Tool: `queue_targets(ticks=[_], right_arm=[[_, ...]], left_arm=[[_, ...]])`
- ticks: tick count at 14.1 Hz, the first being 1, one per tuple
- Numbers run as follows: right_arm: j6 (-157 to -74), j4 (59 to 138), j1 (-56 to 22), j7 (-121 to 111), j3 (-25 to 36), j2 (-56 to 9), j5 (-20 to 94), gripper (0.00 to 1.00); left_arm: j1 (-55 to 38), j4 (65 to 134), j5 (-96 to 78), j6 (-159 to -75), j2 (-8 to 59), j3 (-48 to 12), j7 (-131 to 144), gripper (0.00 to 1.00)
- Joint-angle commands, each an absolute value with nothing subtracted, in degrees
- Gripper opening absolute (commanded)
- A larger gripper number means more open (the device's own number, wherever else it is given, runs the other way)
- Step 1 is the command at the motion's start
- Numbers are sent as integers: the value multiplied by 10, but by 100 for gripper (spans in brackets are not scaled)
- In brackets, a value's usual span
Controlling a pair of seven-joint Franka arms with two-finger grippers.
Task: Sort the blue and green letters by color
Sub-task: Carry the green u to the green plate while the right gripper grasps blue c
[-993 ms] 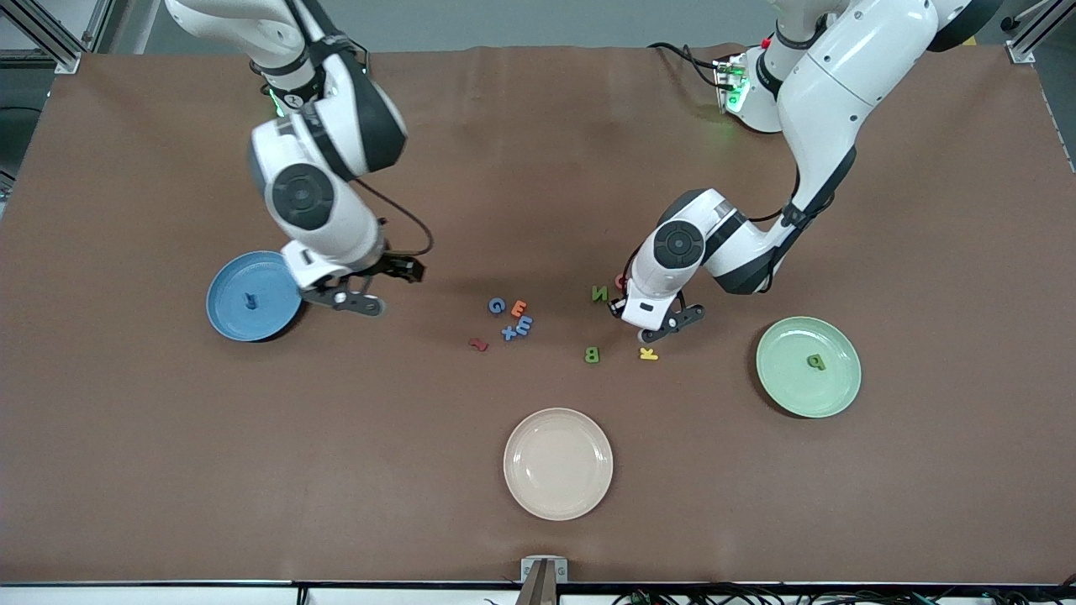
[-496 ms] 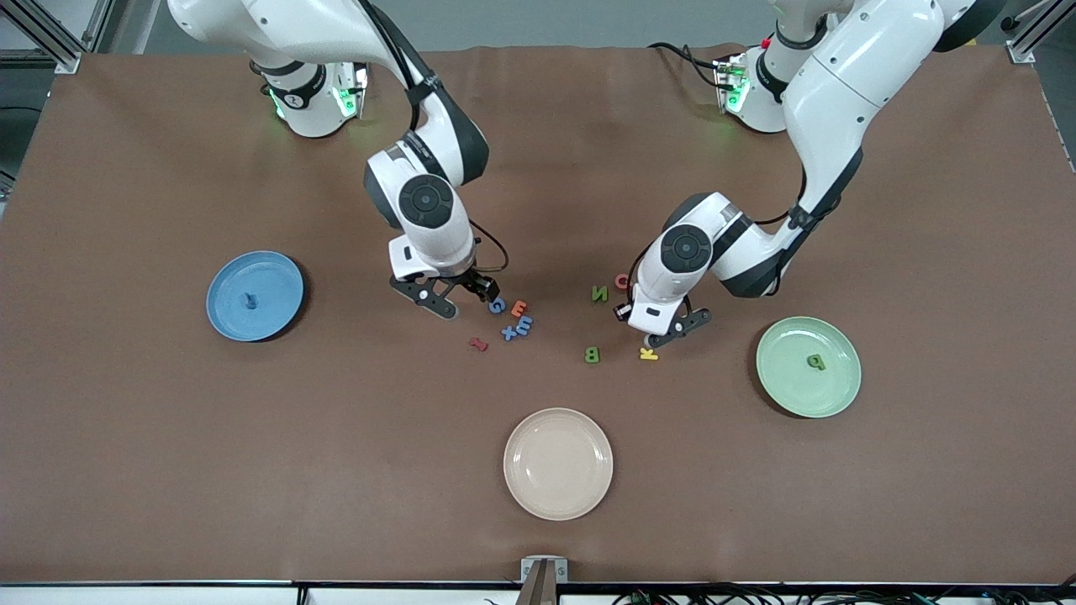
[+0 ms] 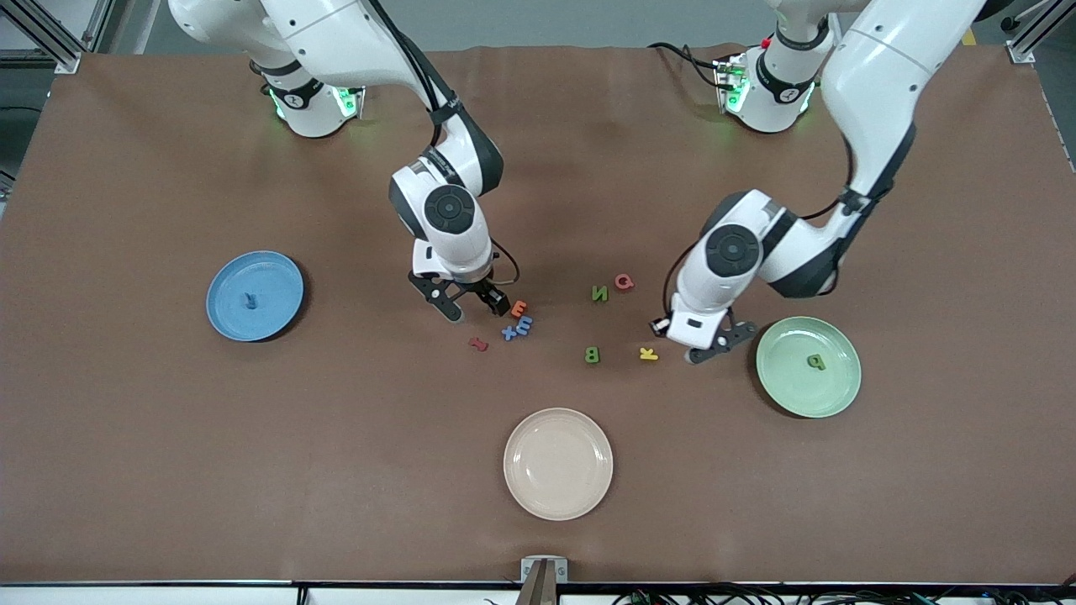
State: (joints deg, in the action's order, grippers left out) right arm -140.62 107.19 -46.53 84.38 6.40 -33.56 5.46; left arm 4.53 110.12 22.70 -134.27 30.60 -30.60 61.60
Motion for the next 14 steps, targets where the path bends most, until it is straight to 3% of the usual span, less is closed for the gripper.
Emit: queue_targets(ticks=[1, 14], right_arm=[[-1412, 1032, -475, 884, 71, -378, 53, 100], [-1403, 1017, -489, 896, 70, -391, 58, 63]], left_arm=[[105, 1110, 235, -1332, 291, -309, 522, 1], [265, 1097, 245, -1335, 310, -308, 234, 1]])
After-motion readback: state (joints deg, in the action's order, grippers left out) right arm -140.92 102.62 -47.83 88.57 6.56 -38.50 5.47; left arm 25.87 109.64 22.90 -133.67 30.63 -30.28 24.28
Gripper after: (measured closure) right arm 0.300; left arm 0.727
